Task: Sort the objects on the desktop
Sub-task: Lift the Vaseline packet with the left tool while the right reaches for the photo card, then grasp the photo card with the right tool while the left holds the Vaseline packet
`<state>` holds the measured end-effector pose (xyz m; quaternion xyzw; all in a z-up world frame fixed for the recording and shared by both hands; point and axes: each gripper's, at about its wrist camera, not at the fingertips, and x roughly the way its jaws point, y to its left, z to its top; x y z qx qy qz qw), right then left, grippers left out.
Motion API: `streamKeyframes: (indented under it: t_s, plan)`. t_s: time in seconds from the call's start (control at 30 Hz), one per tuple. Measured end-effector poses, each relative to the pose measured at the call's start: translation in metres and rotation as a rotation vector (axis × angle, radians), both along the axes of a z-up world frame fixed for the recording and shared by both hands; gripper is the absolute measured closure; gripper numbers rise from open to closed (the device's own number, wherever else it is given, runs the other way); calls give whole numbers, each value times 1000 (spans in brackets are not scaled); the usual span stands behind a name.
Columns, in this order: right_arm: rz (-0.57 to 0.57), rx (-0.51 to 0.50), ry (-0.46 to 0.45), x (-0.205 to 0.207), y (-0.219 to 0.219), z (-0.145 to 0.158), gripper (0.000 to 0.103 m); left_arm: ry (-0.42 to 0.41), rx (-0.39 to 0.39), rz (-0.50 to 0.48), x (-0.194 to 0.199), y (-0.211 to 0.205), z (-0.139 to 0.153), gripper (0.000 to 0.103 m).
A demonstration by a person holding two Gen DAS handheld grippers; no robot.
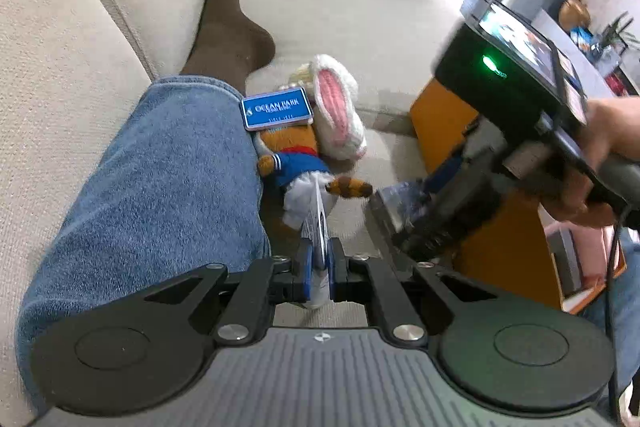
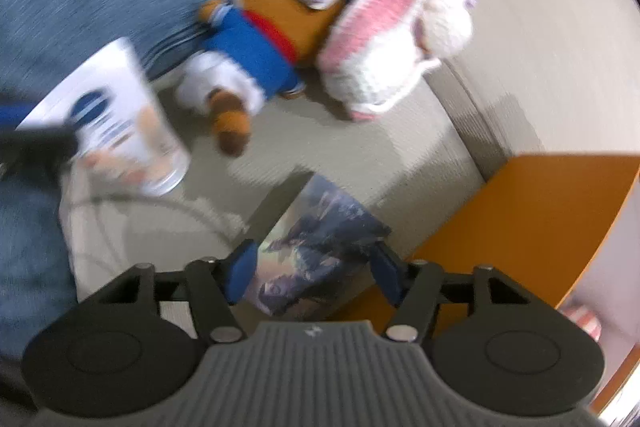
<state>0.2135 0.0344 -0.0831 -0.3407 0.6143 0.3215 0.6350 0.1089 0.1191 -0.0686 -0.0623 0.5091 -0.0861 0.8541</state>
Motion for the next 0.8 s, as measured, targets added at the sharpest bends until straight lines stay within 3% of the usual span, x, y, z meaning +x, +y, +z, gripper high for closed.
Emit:
streamKeyframes:
  t_s: [0.27,0.5,0.8]
  plan:
    - [-125,-39,-34,7,11,-10,29,7,-4,6,-3,7,-3,95]
    - [-126,-53,-100,-5,22,-13,28,8,-20,19,-4,12,-5,95]
    - [-110,-148,-201,-25,26,-25,27,-3,-23,34,-10,18,-6,95]
